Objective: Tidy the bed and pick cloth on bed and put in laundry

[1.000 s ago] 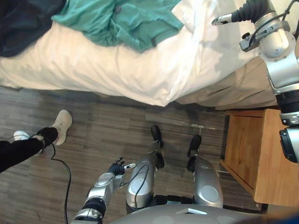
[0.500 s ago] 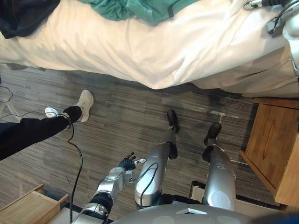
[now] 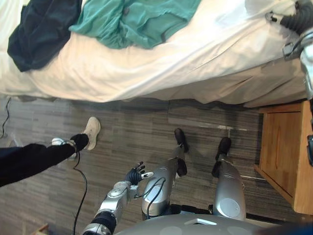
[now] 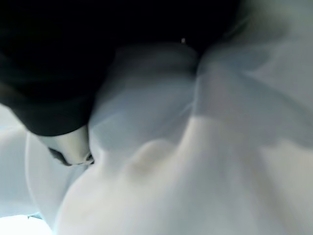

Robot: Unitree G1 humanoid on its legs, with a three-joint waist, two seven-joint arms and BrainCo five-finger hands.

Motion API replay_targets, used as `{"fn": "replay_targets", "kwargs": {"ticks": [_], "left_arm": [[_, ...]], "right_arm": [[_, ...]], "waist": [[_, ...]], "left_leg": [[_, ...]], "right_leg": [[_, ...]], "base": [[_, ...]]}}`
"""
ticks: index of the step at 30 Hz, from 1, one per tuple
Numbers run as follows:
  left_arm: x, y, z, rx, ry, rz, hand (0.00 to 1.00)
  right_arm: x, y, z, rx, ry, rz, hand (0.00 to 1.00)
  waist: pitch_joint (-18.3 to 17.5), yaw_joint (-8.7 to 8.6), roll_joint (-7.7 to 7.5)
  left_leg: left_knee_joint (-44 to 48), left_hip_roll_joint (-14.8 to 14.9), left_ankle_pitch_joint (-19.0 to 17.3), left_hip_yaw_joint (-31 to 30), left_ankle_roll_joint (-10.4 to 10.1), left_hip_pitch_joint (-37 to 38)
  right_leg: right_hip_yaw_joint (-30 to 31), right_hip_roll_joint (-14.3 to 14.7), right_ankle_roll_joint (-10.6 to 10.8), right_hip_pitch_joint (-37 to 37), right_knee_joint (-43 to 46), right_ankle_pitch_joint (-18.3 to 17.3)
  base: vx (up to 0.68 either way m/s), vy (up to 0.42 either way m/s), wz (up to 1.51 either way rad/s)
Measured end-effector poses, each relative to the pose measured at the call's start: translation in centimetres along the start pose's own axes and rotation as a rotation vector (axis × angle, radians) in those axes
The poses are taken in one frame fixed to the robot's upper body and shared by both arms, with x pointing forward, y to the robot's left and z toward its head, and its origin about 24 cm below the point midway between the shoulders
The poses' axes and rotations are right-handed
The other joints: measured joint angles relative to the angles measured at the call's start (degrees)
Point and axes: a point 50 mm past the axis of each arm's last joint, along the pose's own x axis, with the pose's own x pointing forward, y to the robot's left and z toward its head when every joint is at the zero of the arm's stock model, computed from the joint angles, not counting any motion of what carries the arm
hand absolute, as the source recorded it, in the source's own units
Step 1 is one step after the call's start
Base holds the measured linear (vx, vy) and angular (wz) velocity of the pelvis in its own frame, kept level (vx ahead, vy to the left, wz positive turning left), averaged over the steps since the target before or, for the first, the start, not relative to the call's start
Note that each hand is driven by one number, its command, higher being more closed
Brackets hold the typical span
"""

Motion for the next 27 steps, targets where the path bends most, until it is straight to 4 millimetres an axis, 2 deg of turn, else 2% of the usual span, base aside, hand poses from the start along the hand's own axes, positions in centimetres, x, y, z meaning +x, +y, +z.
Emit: {"fn": "replay_targets", "kwargs": {"ticks": [1,4,6,7,9,10,12,13,15,16,18,19,23,25,27], "left_arm": [[-0.1,0.2,-0.1,-0.001,0.002,0.008,0.0],[-0.4,0.6,-0.7,0.009,0.013,0.027,0.0],[-0.5,0.7,-1.4,0.001,0.04,0.036,0.0],[-0.5,0.7,-1.8,-0.004,0.054,0.038,0.0],[-0.8,1.2,-2.6,-0.026,0.086,0.069,0.0],[-0.8,1.3,-3.0,-0.021,0.099,0.073,0.0],[-1.2,1.3,-4.1,-0.041,0.143,0.088,0.0],[-1.3,1.2,-4.4,-0.046,0.151,0.093,0.0],[-1.6,1.2,-5.5,-0.065,0.19,0.119,0.0],[-1.7,1.3,-5.8,-0.069,0.205,0.127,0.0],[-1.7,0.9,-6.4,-0.081,0.238,0.132,0.0],[-1.8,1.0,-6.5,-0.084,0.248,0.134,0.0],[-2.1,1.2,-7.3,-0.109,0.29,0.151,0.0],[-2.2,1.5,-7.5,-0.12,0.301,0.162,0.0],[-2.4,1.6,-7.8,-0.123,0.314,0.178,0.0]], "right_arm": [[-0.8,0.9,-1.0,0.054,0.013,-0.012,0.0],[-2.7,3.2,-3.1,0.155,0.056,-0.031,0.0],[-5.8,6.0,-6.1,0.258,0.159,-0.069,0.0],[-6.8,6.8,-7.0,0.279,0.196,-0.083,0.0],[-10.9,9.6,-10.2,0.33,0.359,-0.116,0.0],[-12.0,10.2,-11.0,0.335,0.401,-0.121,0.0],[-16.9,12.1,-14.3,0.337,0.599,-0.143,0.0],[-18.2,12.4,-15.1,0.335,0.648,-0.152,0.0],[-23.5,13.5,-17.8,0.328,0.848,-0.194,0.0],[-24.8,13.7,-18.2,0.326,0.893,-0.21,0.0],[-29.7,14.0,-19.7,0.301,1.07,-0.299,0.0],[-30.8,14.0,-20.0,0.292,1.108,-0.318,0.0],[-37.4,13.5,-20.7,0.19,1.346,-0.508,0.0],[-39.8,12.8,-20.8,0.13,1.441,-0.603,0.0],[-41.3,11.9,-20.8,0.093,1.499,-0.7,0.0]], "waist": [[0.0,-0.29,-0.46],[-0.3,-1.59,-1.87],[-2.0,-2.25,-4.19],[-2.7,-2.29,-4.82],[-5.3,-2.25,-6.59],[-6.3,-2.32,-6.74],[-9.4,-2.9,-7.04],[-10.1,-2.94,-7.04],[-12.4,-2.97,-7.05],[-12.7,-2.96,-7.06],[-14.5,-3.15,-7.23],[-14.9,-3.15,-7.3],[-16.6,-3.36,-7.99],[-17.0,-3.35,-8.42],[-17.3,-3.43,-8.75]], "left_leg": [[0.0,0.2,-0.3,1.2,-0.3,1.5],[0.0,0.9,-1.0,2.5,-0.2,4.0],[0.0,1.4,-1.5,3.1,-0.9,5.9],[0.0,1.5,-1.7,3.3,-1.1,6.4],[0.0,1.9,-2.4,4.3,-1.8,8.4],[-0.1,2.0,-2.6,4.4,-1.7,8.7],[-0.3,2.0,-3.3,4.5,-1.7,10.8],[-0.3,2.0,-3.6,4.6,-1.8,11.3],[-0.3,2.1,-4.3,5.0,-2.1,13.1],[-0.3,2.2,-4.5,5.1,-2.1,13.5],[-0.4,2.3,-5.3,5.4,-2.5,14.2],[-0.4,2.3,-5.5,5.5,-2.6,14.3],[-0.4,2.2,-6.2,6.0,-2.3,14.5],[-0.4,2.0,-6.2,6.2,-2.2,15.2],[-0.4,1.9,-6.4,6.3,-2.1,16.0]], "right_leg": [[0.7,0.3,0.1,1.4,-1.2,0.6],[1.7,1.2,0.4,4.1,-3.1,0.9],[2.2,1.9,0.6,6.2,-4.4,1.1],[2.3,2.1,0.6,6.6,-4.7,1.1],[3.1,2.6,0.5,8.6,-5.7,1.0],[3.1,2.7,0.6,8.9,-5.8,1.0],[3.3,2.8,0.6,11.1,-6.3,0.5],[3.3,2.8,0.5,11.7,-6.4,0.4],[3.7,3.0,0.4,13.3,-6.6,-0.4],[3.7,3.1,0.5,13.7,-6.6,-0.5],[4.0,3.2,0.4,14.2,-6.6,-1.0],[4.2,3.3,0.4,14.2,-6.6,-1.1],[4.6,3.3,0.5,14.2,-6.6,-1.4],[4.8,3.1,0.4,14.7,-6.6,-1.5],[4.8,3.1,0.4,15.6,-6.6,-1.6]], "base": [[0.03,-0.036,-0.47],[0.03,-0.033,-0.32],[0.05,-0.041,-0.24],[0.07,-0.046,-0.17],[0.09,-0.054,-0.22],[0.09,-0.045,-0.17],[0.09,-0.032,-0.08],[0.1,-0.027,-0.08],[0.07,-0.02,-0.1],[0.05,-0.018,-0.07],[0.04,-0.013,-0.08],[0.04,-0.01,-0.12],[0.04,-0.002,-0.06],[0.06,0.004,-0.05],[0.04,0.006,-0.04]]}}
